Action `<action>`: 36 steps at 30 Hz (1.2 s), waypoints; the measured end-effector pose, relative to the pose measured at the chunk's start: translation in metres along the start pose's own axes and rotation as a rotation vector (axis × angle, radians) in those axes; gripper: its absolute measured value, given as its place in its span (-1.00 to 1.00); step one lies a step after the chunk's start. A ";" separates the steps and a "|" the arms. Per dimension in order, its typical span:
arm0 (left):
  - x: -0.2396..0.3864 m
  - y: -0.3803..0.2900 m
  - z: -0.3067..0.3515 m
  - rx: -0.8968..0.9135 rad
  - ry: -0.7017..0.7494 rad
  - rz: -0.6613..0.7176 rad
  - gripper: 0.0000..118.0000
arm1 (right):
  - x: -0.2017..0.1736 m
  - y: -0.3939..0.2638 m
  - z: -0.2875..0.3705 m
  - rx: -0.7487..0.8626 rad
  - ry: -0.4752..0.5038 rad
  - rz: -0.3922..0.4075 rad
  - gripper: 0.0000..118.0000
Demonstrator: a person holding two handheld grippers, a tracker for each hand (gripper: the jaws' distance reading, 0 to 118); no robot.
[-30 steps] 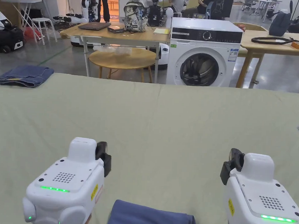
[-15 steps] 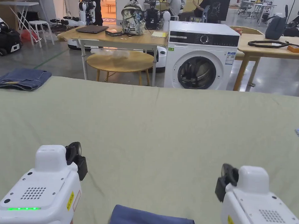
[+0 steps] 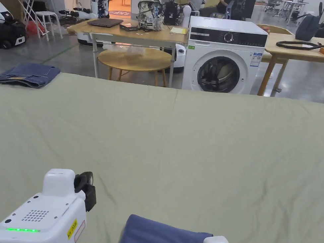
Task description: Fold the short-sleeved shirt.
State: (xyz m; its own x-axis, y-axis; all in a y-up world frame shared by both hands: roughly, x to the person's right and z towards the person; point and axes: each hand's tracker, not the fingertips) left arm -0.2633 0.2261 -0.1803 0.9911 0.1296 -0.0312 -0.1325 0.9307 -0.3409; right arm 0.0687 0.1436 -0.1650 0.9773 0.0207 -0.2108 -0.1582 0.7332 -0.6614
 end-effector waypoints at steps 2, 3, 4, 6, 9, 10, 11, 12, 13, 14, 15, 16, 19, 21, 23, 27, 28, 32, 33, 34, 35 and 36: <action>-0.005 -0.006 -0.001 -0.074 -0.038 0.025 -1.00 | 0.006 -0.001 -0.008 -0.009 0.005 -0.040 -1.00; -0.011 -0.011 -0.003 -0.130 -0.062 0.051 -1.00 | 0.007 -0.001 -0.007 0.000 0.004 -0.046 -1.00; -0.016 -0.014 -0.007 -0.183 -0.087 0.078 -1.00 | 0.007 -0.001 -0.007 0.004 0.002 -0.045 -1.00; -0.027 -0.023 -0.015 -0.316 -0.189 0.162 -1.00 | 0.005 0.000 -0.004 0.003 -0.006 -0.039 -1.00; -0.043 -0.036 -0.031 -0.465 -0.322 0.238 -0.78 | 0.001 -0.001 -0.003 0.007 -0.017 -0.025 -1.00; -0.046 -0.039 -0.037 -0.512 -0.340 0.255 -0.54 | 0.001 0.000 -0.003 0.006 -0.017 -0.025 -1.00; -0.040 -0.038 -0.036 -0.547 -0.353 0.289 -0.45 | 0.002 0.000 -0.002 0.006 -0.017 -0.026 -1.00; -0.043 -0.042 -0.041 -0.562 -0.404 0.337 -0.39 | 0.002 0.000 -0.002 0.005 -0.013 -0.030 -1.00; -0.047 -0.045 -0.045 -0.578 -0.466 0.397 -0.28 | 0.004 0.000 -0.003 0.004 -0.010 -0.035 -1.00; -0.052 -0.049 -0.052 -0.604 -0.505 0.446 -0.13 | 0.005 0.000 -0.003 0.004 -0.006 -0.040 -1.00; -0.057 -0.055 -0.058 -0.645 -0.572 0.508 0.06 | 0.005 0.000 -0.003 0.002 -0.004 -0.043 -1.00; -0.059 -0.059 -0.062 -0.666 -0.623 0.524 0.28 | 0.005 0.000 -0.003 0.002 -0.003 -0.044 -1.00; -0.056 -0.065 -0.072 -0.707 -0.723 0.538 0.39 | 0.006 0.001 -0.003 -0.001 -0.003 -0.043 -1.00; -0.049 -0.073 -0.080 -0.739 -0.755 0.559 0.42 | 0.006 0.001 -0.003 -0.004 -0.003 -0.045 -1.00; -0.043 -0.083 -0.091 -0.803 -0.757 0.556 0.44 | 0.006 0.002 -0.002 -0.004 -0.004 -0.045 -1.00; -0.027 -0.102 -0.110 -0.888 -0.804 0.575 0.45 | 0.006 0.001 -0.003 -0.005 -0.004 -0.040 -1.00; -0.025 -0.103 -0.112 -0.875 -0.839 0.603 0.45 | 0.006 0.001 -0.003 -0.006 -0.004 -0.041 -1.00; -0.009 -0.107 -0.112 -0.915 -0.874 0.625 0.37 | 0.005 0.001 -0.002 -0.005 -0.007 -0.038 -1.00; -0.006 -0.108 -0.111 -0.910 -0.863 0.597 0.24 | 0.006 0.001 -0.003 -0.005 -0.007 -0.040 -1.00; -0.005 -0.110 -0.111 -0.908 -0.839 0.566 -0.15 | 0.006 0.000 -0.003 -0.003 -0.008 -0.043 -1.00; -0.004 -0.113 -0.110 -0.914 -0.796 0.563 -0.49 | 0.006 0.000 -0.003 -0.001 -0.009 -0.044 -1.00; -0.008 -0.118 -0.111 -0.924 -0.802 0.625 -0.56 | 0.006 -0.001 -0.002 0.003 -0.004 -0.047 -1.00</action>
State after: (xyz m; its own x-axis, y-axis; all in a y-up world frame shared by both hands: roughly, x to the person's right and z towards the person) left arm -0.2535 0.0770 -0.2438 0.4483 0.8934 0.0293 -0.1779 0.1213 -0.9766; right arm 0.0743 0.1412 -0.1671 0.9841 -0.0110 -0.1772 -0.1121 0.7353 -0.6684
